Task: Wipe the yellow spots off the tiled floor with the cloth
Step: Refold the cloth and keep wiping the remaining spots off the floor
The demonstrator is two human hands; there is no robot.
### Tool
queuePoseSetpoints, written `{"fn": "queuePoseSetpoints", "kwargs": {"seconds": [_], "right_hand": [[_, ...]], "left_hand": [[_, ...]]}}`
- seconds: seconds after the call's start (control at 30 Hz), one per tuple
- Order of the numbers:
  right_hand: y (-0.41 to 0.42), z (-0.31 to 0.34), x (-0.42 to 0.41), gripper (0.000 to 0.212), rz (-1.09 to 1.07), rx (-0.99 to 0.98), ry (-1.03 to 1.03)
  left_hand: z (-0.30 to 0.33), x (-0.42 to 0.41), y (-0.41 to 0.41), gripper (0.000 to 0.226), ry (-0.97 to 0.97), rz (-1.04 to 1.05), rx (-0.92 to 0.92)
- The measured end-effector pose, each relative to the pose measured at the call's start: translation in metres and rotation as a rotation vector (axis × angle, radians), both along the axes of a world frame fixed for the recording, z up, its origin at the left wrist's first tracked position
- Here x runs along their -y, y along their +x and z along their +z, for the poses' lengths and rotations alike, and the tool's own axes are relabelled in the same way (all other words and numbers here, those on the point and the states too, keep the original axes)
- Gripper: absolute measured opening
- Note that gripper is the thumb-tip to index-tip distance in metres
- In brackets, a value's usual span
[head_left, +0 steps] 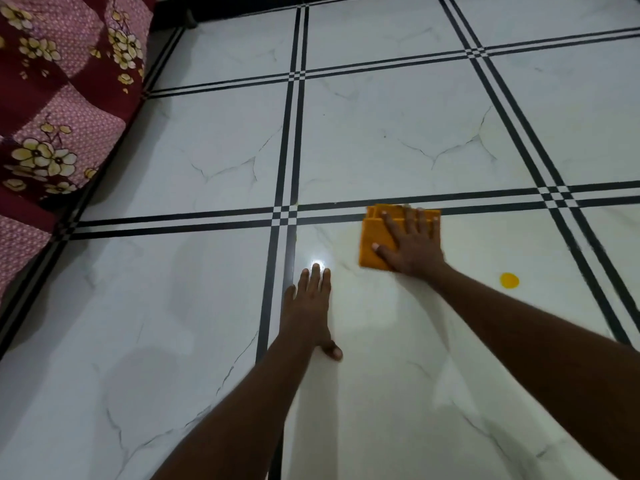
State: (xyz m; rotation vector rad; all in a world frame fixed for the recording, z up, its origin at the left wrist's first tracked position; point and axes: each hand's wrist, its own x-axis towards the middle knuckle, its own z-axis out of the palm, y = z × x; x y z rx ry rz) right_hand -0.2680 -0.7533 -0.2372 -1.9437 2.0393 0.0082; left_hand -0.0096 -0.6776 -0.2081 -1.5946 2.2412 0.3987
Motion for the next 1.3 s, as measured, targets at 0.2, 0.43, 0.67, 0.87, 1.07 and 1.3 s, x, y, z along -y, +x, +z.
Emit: {"fn": "queuePoseSetpoints", "kwargs": {"seconds": [0.2,0.43,0.67,0.87,1.07,1.3], "right_hand": [[-0.095,0.003,-0.084,0.099,0.008,-0.084,0.06],[0.018,-0.014,-0.081,0.092,0.312,-0.011,-0.115],[-0.061,-0.019,-0.069,0.083,-0.064,-0.066,-0.172],[-0.033,-0.012,-0.146,0.087,-0.175,-0.077,-0.164],[-0.065,-0.009,-0.083,0.086,-0.052,-0.046,-0.166],[-0.082,-0.02,-0.168,0.085,-0.162,-0.058,-0.198]], "left_hand": [[0.007,0.002,-0.007,0.167,0.06,0.036,0.035],[0.009,0.006,-0.011,0.162,0.087,0.025,0.041],[0.011,0.007,-0.007,0.163,0.083,-0.008,0.05],[0.005,0.01,-0.004,0.167,0.1,-0.022,0.022],[0.008,0.014,-0.005,0.168,0.094,-0.04,0.087],[0.016,-0.002,-0.096,0.156,0.038,-0.089,-0.125]]}}
